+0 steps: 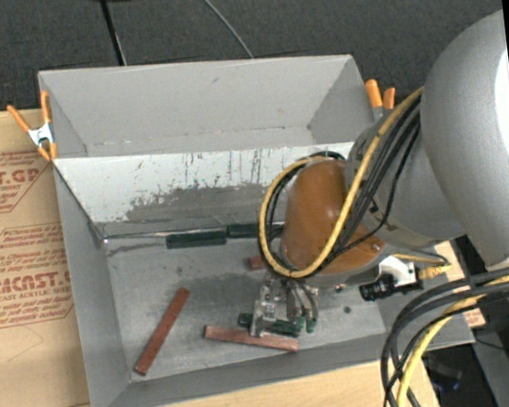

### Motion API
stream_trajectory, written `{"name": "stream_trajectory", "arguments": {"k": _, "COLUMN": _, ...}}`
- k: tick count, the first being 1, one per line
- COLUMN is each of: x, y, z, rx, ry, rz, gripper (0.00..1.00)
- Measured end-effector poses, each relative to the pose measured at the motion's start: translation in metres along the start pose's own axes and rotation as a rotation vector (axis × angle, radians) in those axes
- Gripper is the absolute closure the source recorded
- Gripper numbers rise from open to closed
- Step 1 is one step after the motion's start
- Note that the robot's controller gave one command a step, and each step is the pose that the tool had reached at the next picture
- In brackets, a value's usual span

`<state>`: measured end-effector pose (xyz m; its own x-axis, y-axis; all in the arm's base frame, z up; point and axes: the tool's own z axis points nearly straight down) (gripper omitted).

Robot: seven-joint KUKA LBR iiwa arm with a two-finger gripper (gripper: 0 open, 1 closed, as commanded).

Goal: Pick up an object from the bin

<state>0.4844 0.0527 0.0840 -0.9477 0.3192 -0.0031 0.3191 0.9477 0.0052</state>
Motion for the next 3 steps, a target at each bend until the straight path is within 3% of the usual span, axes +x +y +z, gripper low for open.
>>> {"name": "stream_trajectory", "arguments": {"k": 2, "x": 0.004, "y": -0.002, "z": -0.022, "rx": 0.009, "ry": 0.014, "rz": 0.000, "gripper": 1.00}}
{"name": "stream_trajectory", "arguments": {"k": 3, "x": 0.002, "y": -0.001, "z": -0.044, "rx": 0.006, "ry": 0.006, "rz": 0.000, "gripper": 1.00}}
